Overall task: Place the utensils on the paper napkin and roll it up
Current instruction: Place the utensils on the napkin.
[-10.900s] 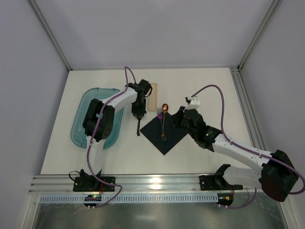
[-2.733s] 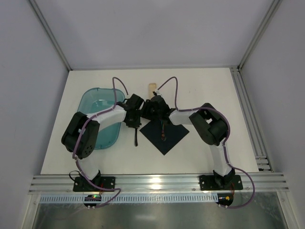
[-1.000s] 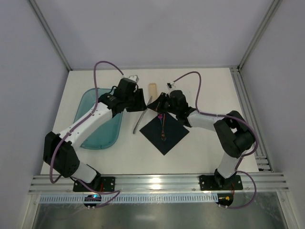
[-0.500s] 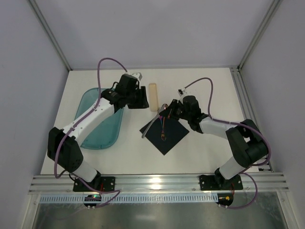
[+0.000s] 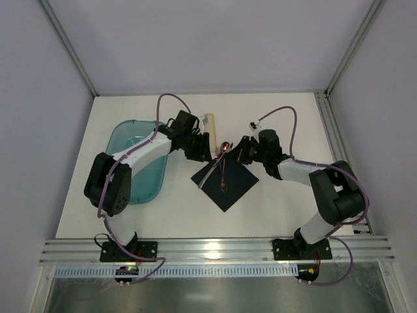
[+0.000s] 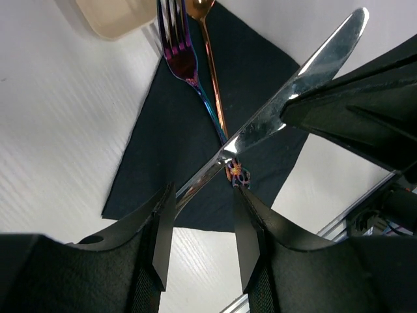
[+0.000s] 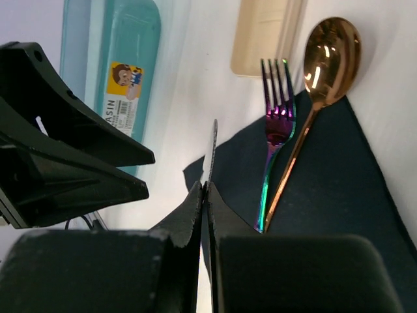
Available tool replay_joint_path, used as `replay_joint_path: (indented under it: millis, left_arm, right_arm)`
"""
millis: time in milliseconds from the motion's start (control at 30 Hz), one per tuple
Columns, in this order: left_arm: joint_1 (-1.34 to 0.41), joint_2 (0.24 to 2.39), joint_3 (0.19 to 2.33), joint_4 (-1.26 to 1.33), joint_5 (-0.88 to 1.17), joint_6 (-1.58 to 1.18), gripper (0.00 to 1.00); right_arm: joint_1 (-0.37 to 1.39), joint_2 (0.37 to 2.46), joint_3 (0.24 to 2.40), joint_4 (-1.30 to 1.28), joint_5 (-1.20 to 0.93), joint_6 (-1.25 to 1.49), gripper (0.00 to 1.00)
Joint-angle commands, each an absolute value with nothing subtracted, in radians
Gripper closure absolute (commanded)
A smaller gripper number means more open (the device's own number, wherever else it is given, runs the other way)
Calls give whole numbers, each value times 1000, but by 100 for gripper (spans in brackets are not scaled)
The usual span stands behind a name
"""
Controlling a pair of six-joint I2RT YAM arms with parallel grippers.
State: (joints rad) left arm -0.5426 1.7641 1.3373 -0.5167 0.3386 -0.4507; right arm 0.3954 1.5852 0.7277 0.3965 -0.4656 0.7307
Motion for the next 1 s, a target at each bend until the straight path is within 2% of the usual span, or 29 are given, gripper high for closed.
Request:
replay_joint_path:
  millis: [0,333,800,967]
  left_arm:
    - [-541,1796,1315,-437,420,-426,57]
    - [-543,1876,1284,-426,442,-437,60]
    - [-545,1844,1128,-353,376,-480,64]
    - [-546,1842,1097,-344,356,-480,66]
  right_arm:
    - [368,1638,764,433,-521,686,96]
    - [353,1799,871,390,-542,637,96]
    - [351,1875,946,319,-502,612,96]
    - [351,1826,946,247,-443,607,84]
